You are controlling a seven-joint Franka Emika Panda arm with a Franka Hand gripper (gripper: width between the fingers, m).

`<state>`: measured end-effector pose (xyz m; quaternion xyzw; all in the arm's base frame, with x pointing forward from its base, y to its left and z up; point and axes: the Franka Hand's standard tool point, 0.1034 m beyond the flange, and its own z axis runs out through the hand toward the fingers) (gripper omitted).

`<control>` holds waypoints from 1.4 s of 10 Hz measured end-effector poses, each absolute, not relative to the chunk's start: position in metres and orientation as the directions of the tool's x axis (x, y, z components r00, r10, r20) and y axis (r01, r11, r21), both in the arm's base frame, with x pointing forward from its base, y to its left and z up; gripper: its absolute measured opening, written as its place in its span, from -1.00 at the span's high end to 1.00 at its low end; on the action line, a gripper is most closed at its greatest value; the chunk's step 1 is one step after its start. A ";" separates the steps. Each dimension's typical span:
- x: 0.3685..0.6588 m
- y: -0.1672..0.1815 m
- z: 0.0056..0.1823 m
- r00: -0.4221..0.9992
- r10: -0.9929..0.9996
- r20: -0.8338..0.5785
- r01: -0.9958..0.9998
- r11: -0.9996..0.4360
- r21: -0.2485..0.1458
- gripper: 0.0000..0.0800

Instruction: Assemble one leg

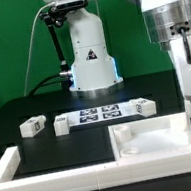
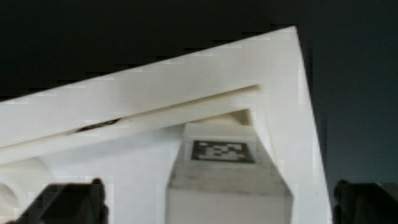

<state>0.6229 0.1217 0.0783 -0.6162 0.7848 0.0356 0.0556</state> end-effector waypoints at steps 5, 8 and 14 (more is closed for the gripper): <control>0.622 0.122 0.078 0.221 -0.969 -0.110 -0.974 -0.215 -0.064 -0.62; 0.622 0.123 0.080 0.547 -0.834 -0.067 -0.837 -0.543 -0.066 -0.62; 0.629 0.120 0.078 0.926 -0.377 -0.009 -0.377 -0.925 -0.040 -0.62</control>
Offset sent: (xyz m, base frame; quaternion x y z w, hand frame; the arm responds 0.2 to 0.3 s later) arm 0.0014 0.0004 -0.0010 -0.0067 0.0046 -0.2558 0.9667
